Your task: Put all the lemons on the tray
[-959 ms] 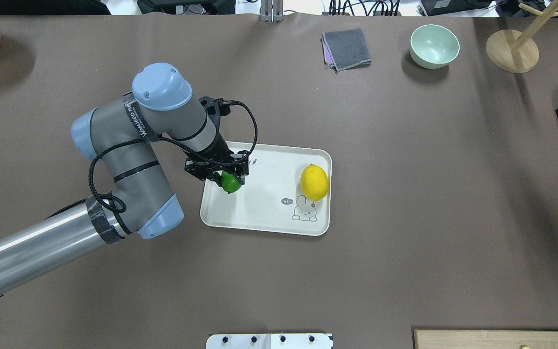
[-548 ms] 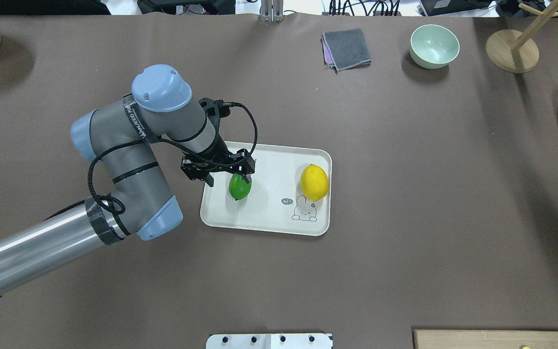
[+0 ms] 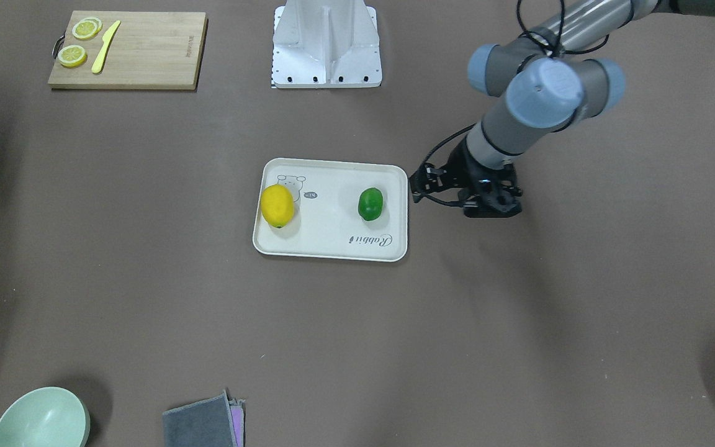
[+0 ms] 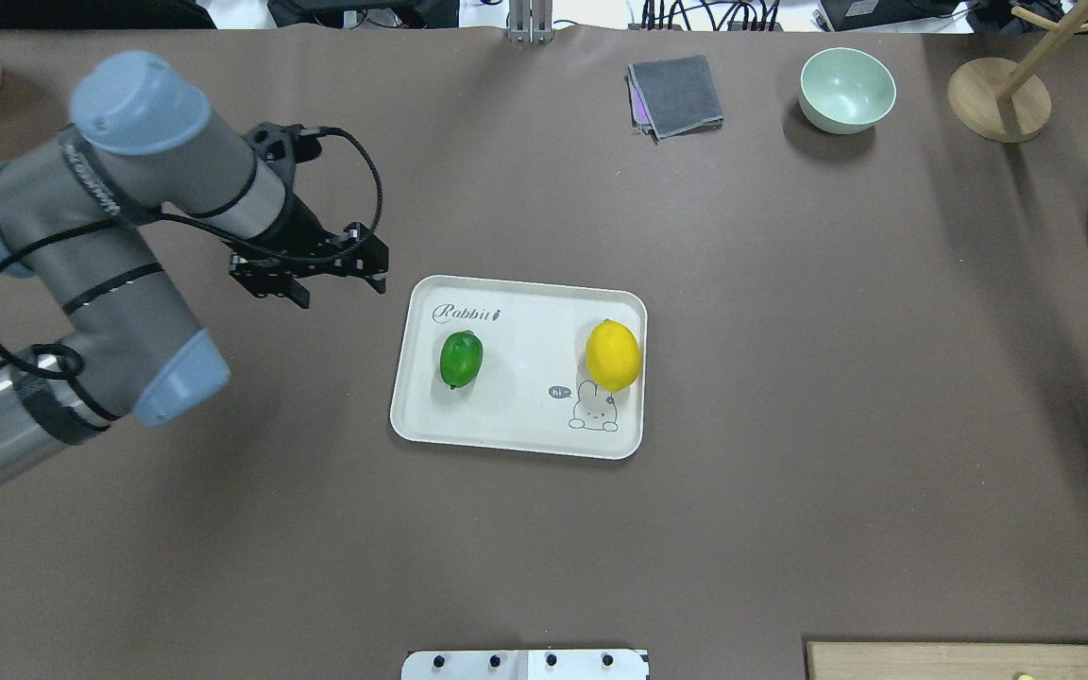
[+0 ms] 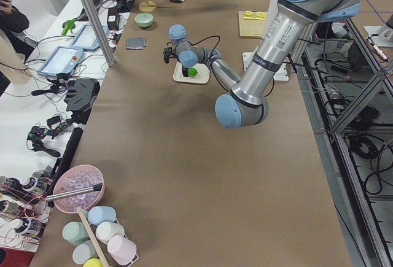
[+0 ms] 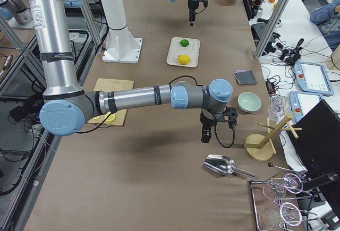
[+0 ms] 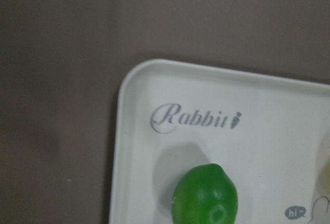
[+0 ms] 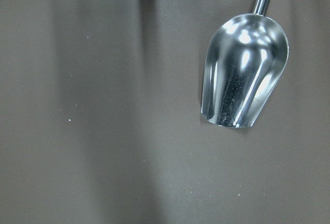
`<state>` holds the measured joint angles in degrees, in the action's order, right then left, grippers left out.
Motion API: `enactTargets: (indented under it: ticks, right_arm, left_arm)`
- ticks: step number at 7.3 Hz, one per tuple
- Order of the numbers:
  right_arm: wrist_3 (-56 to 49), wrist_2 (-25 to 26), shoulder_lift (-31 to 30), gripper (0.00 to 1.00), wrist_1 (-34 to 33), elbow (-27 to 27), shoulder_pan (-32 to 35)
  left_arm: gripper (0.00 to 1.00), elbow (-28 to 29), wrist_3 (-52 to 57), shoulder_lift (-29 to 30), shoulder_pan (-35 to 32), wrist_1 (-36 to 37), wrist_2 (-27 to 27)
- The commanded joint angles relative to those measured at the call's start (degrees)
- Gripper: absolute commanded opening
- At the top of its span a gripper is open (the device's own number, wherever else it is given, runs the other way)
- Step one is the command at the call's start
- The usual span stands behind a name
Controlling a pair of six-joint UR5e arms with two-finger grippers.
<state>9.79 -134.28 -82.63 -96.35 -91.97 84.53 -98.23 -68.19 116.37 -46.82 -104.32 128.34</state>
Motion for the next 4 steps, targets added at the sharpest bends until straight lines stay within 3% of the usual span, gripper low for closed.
enactTargets:
  ticks: [1,3,4]
  right_arm:
    - [-0.2,-0.2,-0.4,1.0,-0.1,0.0,1.3]
    - [-0.1,-1.5,-0.7,1.0,-0.2,-0.2,1.4]
    - [0.0,-2.1,-1.1,1.0,-0.2,-0.4,1.4]
  left_arm:
    - [0.98,-7.0,5.5,-8.6,-10.3,5.3,0.0]
    - [0.98,-14.5,30.2,-10.1,-21.5,29.1,-0.5]
    - [0.98,-15.1,38.9,-10.6,-25.2,34.4,-0.7]
